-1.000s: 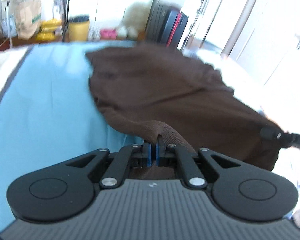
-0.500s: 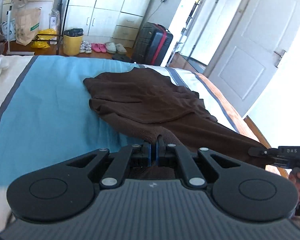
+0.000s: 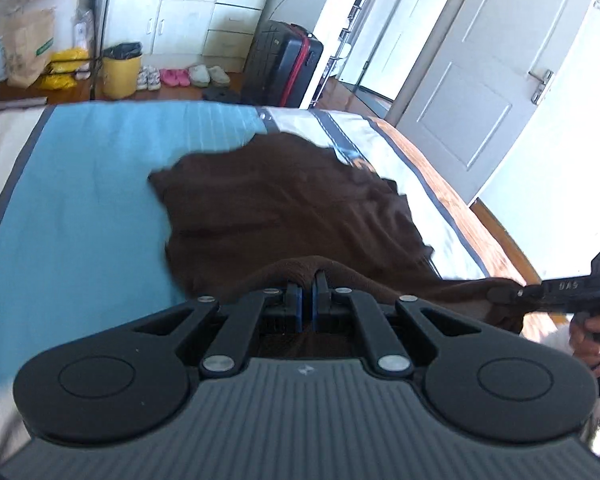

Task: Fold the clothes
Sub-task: 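Lift the hem with both grippers and fold it over the sweater body, then lay the folded hem down and open both grippers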

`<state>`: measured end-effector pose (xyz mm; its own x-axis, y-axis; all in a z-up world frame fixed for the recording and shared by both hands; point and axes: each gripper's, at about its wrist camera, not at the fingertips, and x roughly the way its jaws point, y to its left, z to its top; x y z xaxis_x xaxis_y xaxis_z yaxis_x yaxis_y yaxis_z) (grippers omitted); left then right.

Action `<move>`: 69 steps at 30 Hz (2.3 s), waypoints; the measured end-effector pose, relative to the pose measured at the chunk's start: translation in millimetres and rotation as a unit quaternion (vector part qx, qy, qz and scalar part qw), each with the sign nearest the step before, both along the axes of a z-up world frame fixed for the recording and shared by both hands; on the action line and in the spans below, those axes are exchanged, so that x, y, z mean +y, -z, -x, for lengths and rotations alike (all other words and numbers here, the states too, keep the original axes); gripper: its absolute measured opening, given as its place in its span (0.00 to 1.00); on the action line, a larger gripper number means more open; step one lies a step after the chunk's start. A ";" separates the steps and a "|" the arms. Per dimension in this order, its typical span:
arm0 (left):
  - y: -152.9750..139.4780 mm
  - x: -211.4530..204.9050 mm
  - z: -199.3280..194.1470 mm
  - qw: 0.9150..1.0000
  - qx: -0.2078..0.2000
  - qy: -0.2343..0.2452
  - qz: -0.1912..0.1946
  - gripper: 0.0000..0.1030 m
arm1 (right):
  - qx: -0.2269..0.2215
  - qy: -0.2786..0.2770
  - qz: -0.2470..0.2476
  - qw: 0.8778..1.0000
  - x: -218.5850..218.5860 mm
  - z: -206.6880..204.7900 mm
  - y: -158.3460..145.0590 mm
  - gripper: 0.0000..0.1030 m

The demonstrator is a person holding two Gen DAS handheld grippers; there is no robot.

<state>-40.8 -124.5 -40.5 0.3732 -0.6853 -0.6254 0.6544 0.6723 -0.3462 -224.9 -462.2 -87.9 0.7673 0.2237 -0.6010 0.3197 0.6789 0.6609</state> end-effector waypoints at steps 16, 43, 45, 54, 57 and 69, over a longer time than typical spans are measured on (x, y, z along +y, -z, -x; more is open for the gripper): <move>115.7 -101.0 -153.9 0.992 0.077 -0.078 -0.066 0.04 | -0.005 0.012 0.006 1.000 -87.3 -145.7 80.4 0.11; 129.5 -93.1 -185.5 0.991 0.095 -0.068 -0.059 0.10 | -0.054 0.004 0.056 0.997 -91.9 -142.8 63.5 0.22; 125.6 -89.6 -180.4 0.992 0.087 -0.065 -0.066 0.10 | -0.046 -0.007 0.066 0.997 -81.2 -133.5 57.3 0.22; 117.8 -75.2 -168.0 0.990 0.135 -0.023 -0.029 0.10 | -0.037 -0.009 0.076 0.996 -73.5 -111.7 34.6 0.41; 115.6 -80.6 -158.7 0.992 0.119 0.000 -0.044 0.11 | -0.006 -0.053 0.069 0.996 -62.5 -117.9 41.4 0.53; 134.9 -135.1 -126.7 0.976 -0.053 0.059 -0.204 0.47 | 0.054 -0.125 0.175 0.975 -9.6 -177.3 75.7 0.53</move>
<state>86.0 -259.7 -175.4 0.3852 -0.4295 -0.8168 0.7528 0.6581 0.0090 -47.6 -471.8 -163.6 0.6428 0.1625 -0.7486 0.1698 0.9227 0.3461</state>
